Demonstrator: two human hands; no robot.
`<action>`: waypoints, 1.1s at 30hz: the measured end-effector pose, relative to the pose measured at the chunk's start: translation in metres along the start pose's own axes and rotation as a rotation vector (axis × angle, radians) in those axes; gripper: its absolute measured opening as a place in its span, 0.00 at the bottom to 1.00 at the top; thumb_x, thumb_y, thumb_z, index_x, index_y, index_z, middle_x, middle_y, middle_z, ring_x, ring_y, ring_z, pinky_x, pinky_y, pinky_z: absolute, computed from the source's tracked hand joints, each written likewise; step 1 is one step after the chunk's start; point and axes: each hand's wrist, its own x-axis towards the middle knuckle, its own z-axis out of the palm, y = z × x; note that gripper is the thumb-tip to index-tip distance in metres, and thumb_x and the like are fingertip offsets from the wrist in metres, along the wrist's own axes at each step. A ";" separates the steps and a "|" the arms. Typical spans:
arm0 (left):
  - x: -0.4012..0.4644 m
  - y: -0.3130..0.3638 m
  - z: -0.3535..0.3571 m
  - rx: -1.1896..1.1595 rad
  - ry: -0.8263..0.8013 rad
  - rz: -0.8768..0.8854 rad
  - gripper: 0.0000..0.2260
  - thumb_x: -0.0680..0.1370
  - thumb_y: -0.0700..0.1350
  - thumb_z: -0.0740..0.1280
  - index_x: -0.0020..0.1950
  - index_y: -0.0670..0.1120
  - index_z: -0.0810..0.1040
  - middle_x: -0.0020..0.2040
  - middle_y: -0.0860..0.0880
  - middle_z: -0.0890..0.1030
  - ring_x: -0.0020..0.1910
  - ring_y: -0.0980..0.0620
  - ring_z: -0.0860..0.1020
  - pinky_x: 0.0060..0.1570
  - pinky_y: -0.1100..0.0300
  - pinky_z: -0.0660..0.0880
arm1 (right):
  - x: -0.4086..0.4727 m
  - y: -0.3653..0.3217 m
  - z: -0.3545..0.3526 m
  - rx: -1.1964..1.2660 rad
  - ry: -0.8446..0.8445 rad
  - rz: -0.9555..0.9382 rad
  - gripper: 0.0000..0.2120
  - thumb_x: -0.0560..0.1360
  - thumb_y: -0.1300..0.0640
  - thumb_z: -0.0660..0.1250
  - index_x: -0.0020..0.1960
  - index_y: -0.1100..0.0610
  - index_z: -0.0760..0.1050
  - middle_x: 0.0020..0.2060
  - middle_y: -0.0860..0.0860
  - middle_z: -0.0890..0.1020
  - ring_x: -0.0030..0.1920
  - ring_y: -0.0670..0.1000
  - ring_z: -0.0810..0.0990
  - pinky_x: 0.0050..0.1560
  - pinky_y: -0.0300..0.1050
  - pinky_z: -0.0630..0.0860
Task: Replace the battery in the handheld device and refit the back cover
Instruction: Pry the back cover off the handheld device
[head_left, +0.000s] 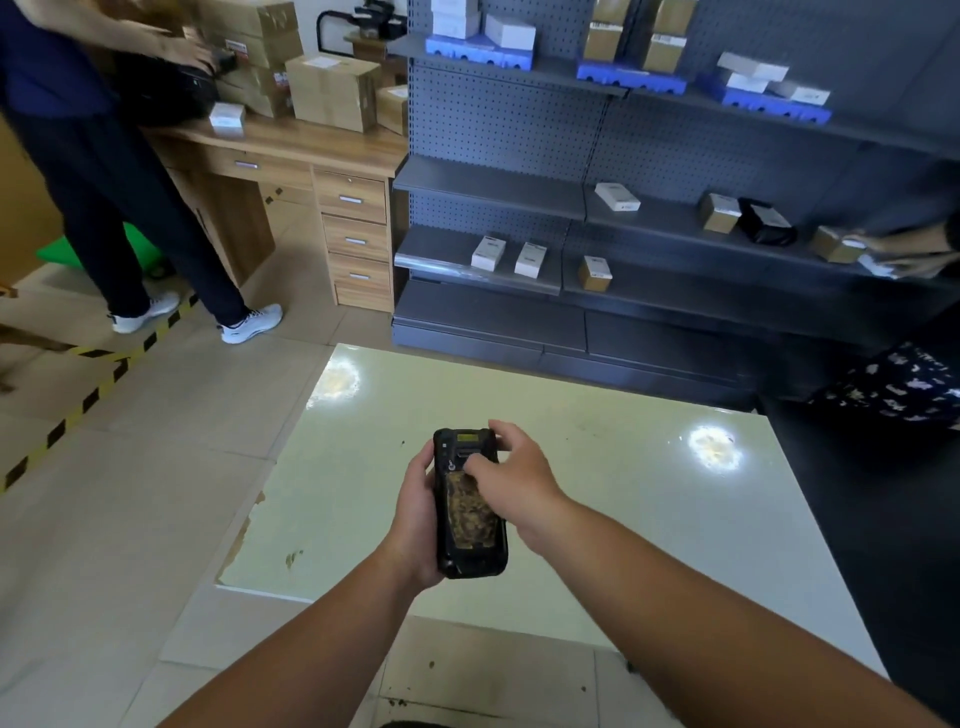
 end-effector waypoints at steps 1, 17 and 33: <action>0.001 -0.001 0.002 -0.002 0.001 -0.003 0.30 0.81 0.66 0.56 0.60 0.45 0.87 0.49 0.42 0.88 0.44 0.42 0.86 0.45 0.52 0.80 | 0.001 0.001 0.004 0.042 0.036 0.040 0.28 0.76 0.56 0.67 0.75 0.49 0.68 0.66 0.49 0.76 0.61 0.53 0.78 0.62 0.51 0.77; -0.014 0.011 0.012 -0.093 -0.024 0.006 0.23 0.83 0.61 0.58 0.59 0.49 0.87 0.53 0.46 0.89 0.47 0.47 0.88 0.39 0.55 0.83 | -0.018 0.031 0.016 -0.530 0.394 -0.567 0.13 0.78 0.47 0.68 0.62 0.45 0.75 0.64 0.42 0.72 0.61 0.45 0.71 0.63 0.42 0.75; -0.024 0.014 0.025 0.035 0.024 0.213 0.24 0.80 0.69 0.61 0.65 0.57 0.84 0.61 0.44 0.87 0.59 0.43 0.86 0.50 0.48 0.81 | -0.018 0.029 0.014 -0.500 0.411 -0.543 0.09 0.81 0.47 0.66 0.60 0.46 0.75 0.65 0.41 0.70 0.53 0.45 0.80 0.50 0.39 0.83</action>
